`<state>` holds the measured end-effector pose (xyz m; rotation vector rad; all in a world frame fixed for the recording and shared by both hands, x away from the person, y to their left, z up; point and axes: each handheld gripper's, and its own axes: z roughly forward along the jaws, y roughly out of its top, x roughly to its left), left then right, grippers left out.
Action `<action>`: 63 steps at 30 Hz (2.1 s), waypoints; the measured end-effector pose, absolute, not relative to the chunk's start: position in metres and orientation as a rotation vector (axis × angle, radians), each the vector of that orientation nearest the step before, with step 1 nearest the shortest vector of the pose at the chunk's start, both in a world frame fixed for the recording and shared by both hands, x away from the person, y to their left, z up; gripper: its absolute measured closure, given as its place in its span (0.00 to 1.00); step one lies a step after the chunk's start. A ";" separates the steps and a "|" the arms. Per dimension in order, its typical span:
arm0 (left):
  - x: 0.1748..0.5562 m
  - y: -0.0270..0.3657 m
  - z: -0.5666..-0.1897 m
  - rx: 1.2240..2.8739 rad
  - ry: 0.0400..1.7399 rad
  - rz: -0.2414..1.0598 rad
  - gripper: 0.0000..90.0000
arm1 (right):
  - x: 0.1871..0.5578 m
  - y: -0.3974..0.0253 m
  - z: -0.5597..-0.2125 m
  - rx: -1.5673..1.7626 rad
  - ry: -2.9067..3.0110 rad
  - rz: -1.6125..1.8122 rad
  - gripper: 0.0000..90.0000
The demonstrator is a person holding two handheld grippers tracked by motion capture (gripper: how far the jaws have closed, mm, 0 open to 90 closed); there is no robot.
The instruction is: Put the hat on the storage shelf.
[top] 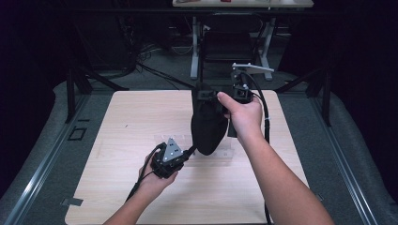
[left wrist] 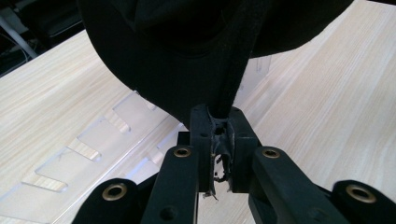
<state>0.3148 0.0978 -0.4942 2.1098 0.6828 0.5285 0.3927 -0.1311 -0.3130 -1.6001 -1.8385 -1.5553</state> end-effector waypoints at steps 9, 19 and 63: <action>0.313 0.097 -0.495 2.123 0.655 0.574 0.95 | 0.393 -0.124 -0.314 -1.598 -1.835 -1.556 0.98; 0.311 0.098 -0.500 2.112 0.662 0.584 0.95 | 0.392 -0.122 -0.314 -1.562 -1.802 -1.588 0.91; 0.315 0.129 -0.545 2.010 0.827 0.428 0.94 | 0.380 -0.171 -0.312 -1.635 -1.867 -1.662 0.78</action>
